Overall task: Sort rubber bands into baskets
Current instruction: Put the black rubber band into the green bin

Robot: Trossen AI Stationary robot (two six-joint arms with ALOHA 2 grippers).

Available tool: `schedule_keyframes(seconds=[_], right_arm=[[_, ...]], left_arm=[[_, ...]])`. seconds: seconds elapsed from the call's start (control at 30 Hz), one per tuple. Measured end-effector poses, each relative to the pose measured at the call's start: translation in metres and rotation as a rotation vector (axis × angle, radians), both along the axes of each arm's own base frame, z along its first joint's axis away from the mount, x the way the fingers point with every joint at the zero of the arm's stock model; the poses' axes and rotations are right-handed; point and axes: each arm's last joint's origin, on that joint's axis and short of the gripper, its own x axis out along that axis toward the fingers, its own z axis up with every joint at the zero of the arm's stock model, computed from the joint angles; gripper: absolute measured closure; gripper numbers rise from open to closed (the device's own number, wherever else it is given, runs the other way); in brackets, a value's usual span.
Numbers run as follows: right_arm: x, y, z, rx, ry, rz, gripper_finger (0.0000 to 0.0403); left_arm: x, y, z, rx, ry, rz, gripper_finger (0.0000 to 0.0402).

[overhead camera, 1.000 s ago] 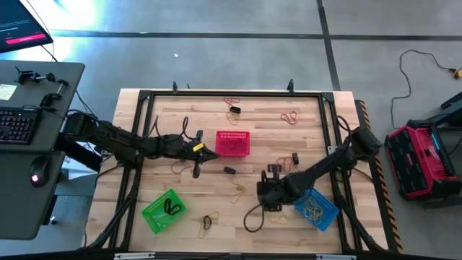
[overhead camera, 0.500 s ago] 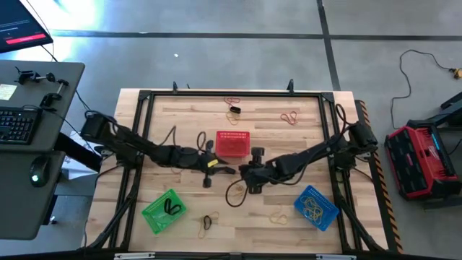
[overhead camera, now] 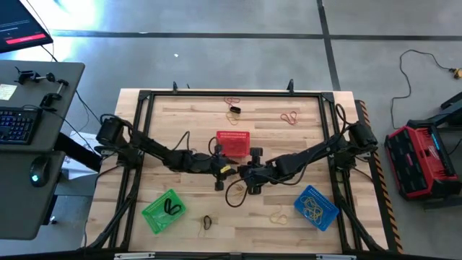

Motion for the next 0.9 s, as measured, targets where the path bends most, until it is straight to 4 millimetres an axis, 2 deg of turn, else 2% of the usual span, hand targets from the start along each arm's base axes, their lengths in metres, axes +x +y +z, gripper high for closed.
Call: schedule_keyframes(seconds=[0.3, 0.4, 0.53, 0.73, 0.9], right_arm=[[0.0024, -0.0001, 0.0015, 0.001, -0.024, 0.007, 0.0403], [0.0032, 0.0001, 0.0021, -0.002, -0.031, 0.016, 0.0403], [0.0031, 0.0001, 0.0019, -0.004, -0.029, 0.018, 0.0403], [0.0031, 0.0009, 0.0017, 0.019, -0.023, 0.034, 0.0403], [0.0031, 0.0008, 0.0017, 0.028, -0.028, 0.018, 0.0394]], left_arm=[[0.0008, -0.005, 0.0021, 0.031, -0.002, -0.024, 0.0241], [0.0009, -0.0052, 0.0023, 0.03, -0.004, -0.029, 0.0251], [0.0009, -0.0052, 0.0023, 0.044, -0.002, -0.036, 0.0291], [0.0009, -0.0053, 0.0021, 0.049, 0.001, -0.047, 0.0384], [0.001, -0.0045, 0.002, 0.058, 0.002, -0.048, 0.0396]])
